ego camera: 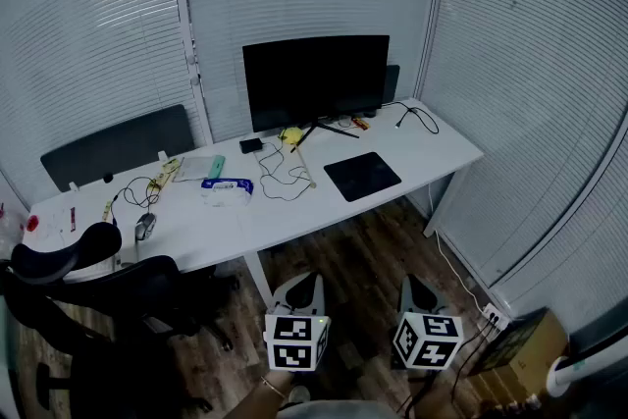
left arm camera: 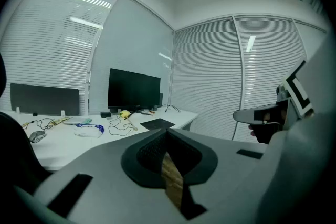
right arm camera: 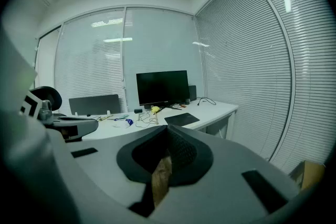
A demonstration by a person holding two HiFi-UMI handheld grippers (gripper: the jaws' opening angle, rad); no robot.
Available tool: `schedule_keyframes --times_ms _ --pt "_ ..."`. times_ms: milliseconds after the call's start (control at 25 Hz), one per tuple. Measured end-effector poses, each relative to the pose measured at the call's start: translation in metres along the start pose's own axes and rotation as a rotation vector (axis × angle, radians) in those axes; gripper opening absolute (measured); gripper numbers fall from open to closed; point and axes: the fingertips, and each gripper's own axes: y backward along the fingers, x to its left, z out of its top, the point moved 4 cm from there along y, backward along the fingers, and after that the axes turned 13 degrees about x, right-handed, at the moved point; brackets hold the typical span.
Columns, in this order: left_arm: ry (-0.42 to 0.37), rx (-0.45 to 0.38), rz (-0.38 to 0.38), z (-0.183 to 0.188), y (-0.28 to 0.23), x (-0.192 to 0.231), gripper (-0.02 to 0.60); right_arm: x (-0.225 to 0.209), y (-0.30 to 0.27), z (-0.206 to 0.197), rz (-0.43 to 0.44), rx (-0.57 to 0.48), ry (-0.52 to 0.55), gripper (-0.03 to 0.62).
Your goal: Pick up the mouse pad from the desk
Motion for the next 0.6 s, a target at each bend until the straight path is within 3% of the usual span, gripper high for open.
schedule_keyframes --times_ms 600 --pt "0.033 0.006 0.037 -0.009 0.005 -0.011 0.017 -0.014 0.013 -0.007 0.047 -0.012 -0.036 0.034"
